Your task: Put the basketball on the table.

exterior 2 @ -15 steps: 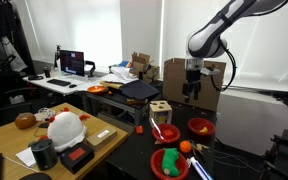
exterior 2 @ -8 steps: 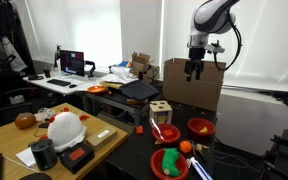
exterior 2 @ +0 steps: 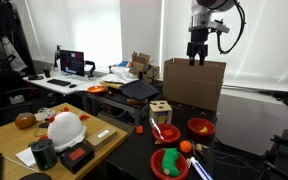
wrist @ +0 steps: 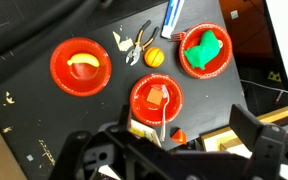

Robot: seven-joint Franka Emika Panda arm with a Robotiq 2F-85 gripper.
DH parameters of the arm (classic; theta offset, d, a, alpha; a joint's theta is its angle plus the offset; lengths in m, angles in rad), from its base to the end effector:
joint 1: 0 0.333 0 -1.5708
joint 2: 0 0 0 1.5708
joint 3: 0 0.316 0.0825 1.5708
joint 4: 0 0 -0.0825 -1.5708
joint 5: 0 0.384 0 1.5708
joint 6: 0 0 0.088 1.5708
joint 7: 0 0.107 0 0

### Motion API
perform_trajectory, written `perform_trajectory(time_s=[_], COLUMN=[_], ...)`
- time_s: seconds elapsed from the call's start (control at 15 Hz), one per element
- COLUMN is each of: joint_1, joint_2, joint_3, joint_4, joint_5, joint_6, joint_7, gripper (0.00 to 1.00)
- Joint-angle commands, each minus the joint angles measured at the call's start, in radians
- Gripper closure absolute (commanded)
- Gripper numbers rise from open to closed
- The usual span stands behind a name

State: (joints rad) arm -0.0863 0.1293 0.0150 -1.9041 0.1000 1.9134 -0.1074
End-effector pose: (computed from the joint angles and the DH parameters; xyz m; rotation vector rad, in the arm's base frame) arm 0.5768 -0.0343 0.4218 -3.0326 0.0048 0.1687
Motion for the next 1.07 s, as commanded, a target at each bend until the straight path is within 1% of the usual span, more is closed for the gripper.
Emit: perform_trajectory(time_s=[0.0,0.2,0.47,0.8,0.87,0.93,1.0], joint_1=[0.030,0.044,0.054,0.050,0.047,0.053,0.052], joint_2=[-0.035,-0.065,-0.106,-0.140,-0.137,-0.101,-0.102], joint_3=[-0.013,-0.012,-0.010,-0.016,-0.020,-0.016,-0.017], joint_4=[0.024,0.020,0.003,-0.031,-0.029,0.004,0.002], joint_5=[-0.014,-0.022,-0.018,0.014,0.030,0.007,0.008], joint_6=[-0.072,-0.086,-0.095,-0.084,-0.108,-0.080,-0.082], joint_7=[0.079,0.144,0.185,0.169,0.185,0.155,0.154], gripper=[0.00,0.00,0.00,0.00,0.00,0.00,0.00])
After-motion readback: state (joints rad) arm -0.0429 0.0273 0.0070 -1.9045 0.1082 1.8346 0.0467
